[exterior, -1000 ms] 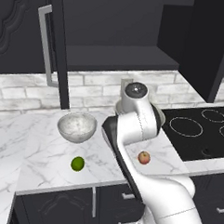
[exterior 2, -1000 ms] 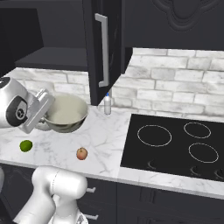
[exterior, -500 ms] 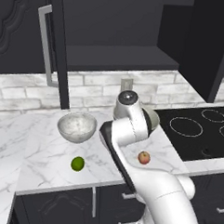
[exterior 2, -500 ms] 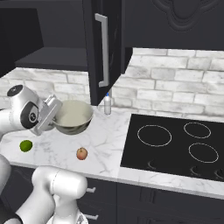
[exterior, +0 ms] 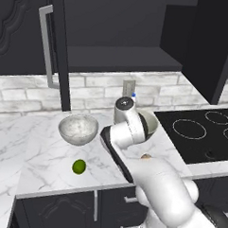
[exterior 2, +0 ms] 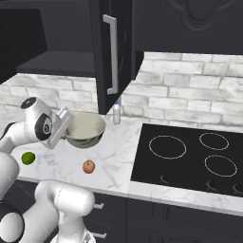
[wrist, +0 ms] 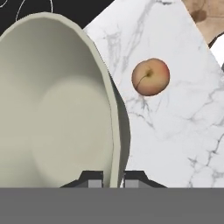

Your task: Pick both bowls and place them on the counter. Then place the lime in one bowl and place the peach in the other bowl.

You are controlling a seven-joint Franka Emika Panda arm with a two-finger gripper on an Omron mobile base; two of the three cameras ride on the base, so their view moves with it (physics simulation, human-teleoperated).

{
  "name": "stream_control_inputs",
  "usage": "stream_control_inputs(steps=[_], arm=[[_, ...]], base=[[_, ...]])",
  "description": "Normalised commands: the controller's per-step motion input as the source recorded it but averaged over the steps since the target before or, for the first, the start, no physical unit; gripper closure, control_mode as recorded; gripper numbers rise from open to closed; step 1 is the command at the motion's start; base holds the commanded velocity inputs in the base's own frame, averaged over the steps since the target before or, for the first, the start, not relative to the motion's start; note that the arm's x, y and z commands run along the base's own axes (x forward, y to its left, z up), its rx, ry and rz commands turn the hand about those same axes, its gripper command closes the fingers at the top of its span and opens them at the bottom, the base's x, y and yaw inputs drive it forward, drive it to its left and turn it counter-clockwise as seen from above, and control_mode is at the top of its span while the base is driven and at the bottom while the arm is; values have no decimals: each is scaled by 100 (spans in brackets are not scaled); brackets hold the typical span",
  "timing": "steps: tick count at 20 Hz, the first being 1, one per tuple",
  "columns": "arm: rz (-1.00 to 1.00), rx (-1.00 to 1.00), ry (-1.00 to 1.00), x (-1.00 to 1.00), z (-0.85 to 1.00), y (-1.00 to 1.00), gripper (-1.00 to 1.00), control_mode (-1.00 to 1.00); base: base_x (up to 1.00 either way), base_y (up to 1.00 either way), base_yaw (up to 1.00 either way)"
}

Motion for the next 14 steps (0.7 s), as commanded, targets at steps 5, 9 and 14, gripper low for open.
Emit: stream_control_inputs(steps=[5,9,14], arm=[[0,-4,1,30,-36,-2,100,-100],[0,-4,0,29,-38,0,100,-100],[0,0,0,19,-25,0,100,-100]], base=[[0,0,0],[0,0,0],[0,0,0]])
